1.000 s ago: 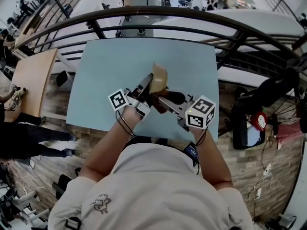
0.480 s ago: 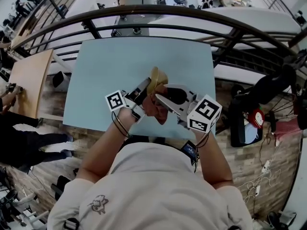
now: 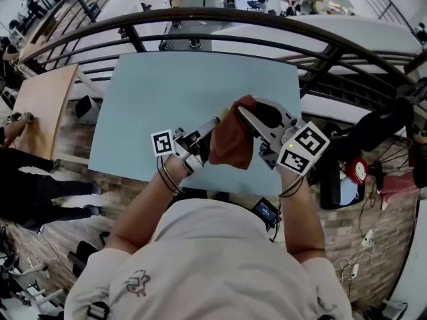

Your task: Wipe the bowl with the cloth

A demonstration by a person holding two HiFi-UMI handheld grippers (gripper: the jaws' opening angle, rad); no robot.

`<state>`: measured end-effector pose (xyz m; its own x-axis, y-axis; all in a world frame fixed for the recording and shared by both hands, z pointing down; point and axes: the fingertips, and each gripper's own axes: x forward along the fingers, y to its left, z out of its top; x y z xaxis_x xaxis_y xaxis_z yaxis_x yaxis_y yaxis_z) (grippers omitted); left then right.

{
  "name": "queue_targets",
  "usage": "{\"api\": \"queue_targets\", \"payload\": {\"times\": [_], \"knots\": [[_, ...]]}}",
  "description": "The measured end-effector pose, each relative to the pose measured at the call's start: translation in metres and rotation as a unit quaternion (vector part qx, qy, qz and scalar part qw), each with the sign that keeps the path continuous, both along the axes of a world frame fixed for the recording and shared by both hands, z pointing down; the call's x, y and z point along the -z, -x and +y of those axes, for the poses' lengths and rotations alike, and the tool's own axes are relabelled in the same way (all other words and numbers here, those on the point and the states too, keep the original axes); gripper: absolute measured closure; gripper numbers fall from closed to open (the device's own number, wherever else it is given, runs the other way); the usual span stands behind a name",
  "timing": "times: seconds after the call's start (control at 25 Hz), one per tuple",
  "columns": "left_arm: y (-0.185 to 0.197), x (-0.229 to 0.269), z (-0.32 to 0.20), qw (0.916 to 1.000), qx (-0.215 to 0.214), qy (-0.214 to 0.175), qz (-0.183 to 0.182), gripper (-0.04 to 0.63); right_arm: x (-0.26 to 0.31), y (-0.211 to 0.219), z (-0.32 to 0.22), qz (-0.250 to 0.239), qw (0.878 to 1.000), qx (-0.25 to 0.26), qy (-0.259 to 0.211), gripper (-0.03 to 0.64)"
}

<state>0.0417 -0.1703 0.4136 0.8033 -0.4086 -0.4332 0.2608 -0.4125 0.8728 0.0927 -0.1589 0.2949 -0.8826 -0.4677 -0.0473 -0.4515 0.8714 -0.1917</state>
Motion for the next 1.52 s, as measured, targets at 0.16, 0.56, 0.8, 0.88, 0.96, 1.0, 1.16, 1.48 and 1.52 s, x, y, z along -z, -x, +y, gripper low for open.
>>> {"api": "queue_targets", "payload": {"times": [0.16, 0.56, 0.8, 0.88, 0.96, 1.0, 1.16, 1.48, 1.52], "knots": [[-0.004, 0.029, 0.011, 0.9979, -0.018, -0.045, 0.043, 0.577, -0.015, -0.01, -0.018, -0.002, 0.999, -0.026, 0.021, 0.529], [0.004, 0.068, -0.008, 0.9943, 0.036, -0.059, 0.081, 0.577, -0.067, 0.014, -0.006, 0.004, 0.998, -0.018, 0.068, 0.531], [0.012, 0.054, -0.032, 0.9934, 0.101, -0.028, 0.045, 0.576, -0.082, 0.037, 0.014, 0.01, 0.997, 0.01, 0.076, 0.53], [0.016, 0.046, -0.039, 0.992, 0.124, -0.016, 0.019, 0.574, -0.082, 0.044, 0.021, 0.009, 0.997, 0.018, 0.077, 0.529], [0.018, 0.039, -0.043, 0.9899, 0.142, -0.007, -0.003, 0.574, -0.082, 0.047, 0.027, 0.007, 0.996, 0.025, 0.081, 0.529], [0.019, 0.035, -0.045, 0.9889, 0.148, -0.004, -0.013, 0.574, -0.082, 0.048, 0.03, 0.006, 0.996, 0.029, 0.081, 0.529], [0.021, 0.024, -0.049, 0.9869, 0.156, 0.008, -0.04, 0.574, -0.071, 0.049, 0.04, 0.007, 0.997, 0.036, 0.061, 0.529], [0.022, 0.005, -0.035, 0.9883, 0.144, 0.029, -0.04, 0.575, -0.024, 0.026, 0.041, 0.0, 1.0, -0.001, -0.022, 0.529], [0.02, 0.002, -0.033, 0.989, 0.14, 0.031, -0.038, 0.574, -0.02, 0.023, 0.039, -0.004, 1.0, -0.005, -0.026, 0.529]]}}
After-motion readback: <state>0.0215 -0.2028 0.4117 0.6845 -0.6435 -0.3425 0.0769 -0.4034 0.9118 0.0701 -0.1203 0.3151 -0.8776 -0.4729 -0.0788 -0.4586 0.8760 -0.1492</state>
